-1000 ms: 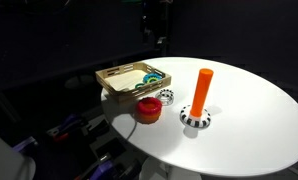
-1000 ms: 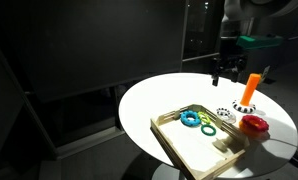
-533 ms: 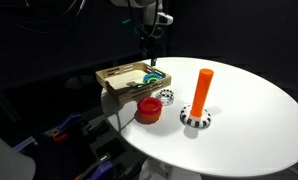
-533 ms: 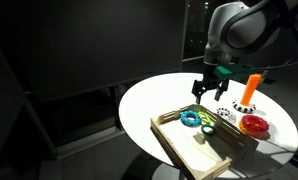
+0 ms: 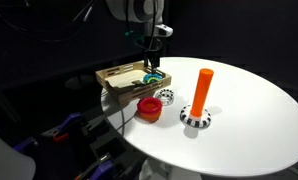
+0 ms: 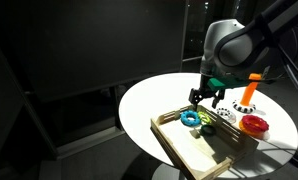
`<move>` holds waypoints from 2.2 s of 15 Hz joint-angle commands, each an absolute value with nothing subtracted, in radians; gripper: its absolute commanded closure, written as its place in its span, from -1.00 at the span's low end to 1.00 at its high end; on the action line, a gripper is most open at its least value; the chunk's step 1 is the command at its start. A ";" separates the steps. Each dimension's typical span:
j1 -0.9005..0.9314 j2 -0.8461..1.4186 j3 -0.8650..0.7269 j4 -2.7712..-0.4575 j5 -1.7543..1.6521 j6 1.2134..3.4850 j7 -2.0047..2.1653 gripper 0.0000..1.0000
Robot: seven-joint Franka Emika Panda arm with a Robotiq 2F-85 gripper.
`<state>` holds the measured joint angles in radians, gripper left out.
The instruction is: Put the green ring on the table
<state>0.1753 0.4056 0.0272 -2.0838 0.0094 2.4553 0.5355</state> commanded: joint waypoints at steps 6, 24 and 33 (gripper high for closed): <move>0.197 0.486 0.003 -2.016 0.024 2.450 0.561 -1.00; 0.220 0.579 -0.010 -1.929 0.035 2.433 0.563 0.04; 0.202 0.533 -0.012 -1.937 0.060 2.429 0.543 0.91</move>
